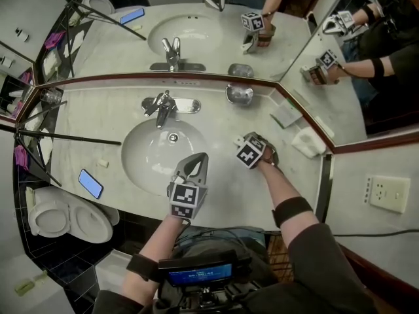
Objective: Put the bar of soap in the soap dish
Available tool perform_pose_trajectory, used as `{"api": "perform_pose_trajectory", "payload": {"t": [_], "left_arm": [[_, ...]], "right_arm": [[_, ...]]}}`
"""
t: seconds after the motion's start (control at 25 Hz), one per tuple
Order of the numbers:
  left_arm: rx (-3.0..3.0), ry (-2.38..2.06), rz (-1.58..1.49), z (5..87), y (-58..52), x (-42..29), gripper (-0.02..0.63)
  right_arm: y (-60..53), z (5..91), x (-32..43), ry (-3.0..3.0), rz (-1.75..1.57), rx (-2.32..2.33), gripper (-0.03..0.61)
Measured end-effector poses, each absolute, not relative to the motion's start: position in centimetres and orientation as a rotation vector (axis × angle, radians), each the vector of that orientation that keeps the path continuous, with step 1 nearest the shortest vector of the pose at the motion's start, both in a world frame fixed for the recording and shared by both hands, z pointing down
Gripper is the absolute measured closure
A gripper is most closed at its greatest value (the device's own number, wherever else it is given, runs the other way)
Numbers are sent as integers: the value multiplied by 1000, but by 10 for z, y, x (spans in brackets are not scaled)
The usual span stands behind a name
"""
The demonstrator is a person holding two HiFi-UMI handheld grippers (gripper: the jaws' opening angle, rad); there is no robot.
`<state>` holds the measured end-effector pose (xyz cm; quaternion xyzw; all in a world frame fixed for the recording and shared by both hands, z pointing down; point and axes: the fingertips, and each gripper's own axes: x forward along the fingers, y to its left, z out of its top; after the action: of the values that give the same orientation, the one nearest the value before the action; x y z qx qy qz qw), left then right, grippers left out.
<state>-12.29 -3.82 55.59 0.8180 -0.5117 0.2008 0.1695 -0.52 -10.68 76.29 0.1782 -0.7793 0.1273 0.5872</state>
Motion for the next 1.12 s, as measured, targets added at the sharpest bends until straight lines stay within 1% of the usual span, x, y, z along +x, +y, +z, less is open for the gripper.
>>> {"api": "perform_pose_trajectory", "payload": {"t": [0.24,0.52,0.88,1.12], "left_arm": [[2335,-1447,561,554,-41,-121,614],[2383,-1413,542,546,-52,-107,613],[2438,-1365,525,534,-64,-87,614],[2454,-1336,542,536,-62,-77,614]], "right_arm": [[-115,730,-2,-1915,346,532,396],[-123,642,7,-2166,388,752,394],[-99,548,51,-2461,517,1121,394],[-74,541,68,-2436,473,1187,394]]}}
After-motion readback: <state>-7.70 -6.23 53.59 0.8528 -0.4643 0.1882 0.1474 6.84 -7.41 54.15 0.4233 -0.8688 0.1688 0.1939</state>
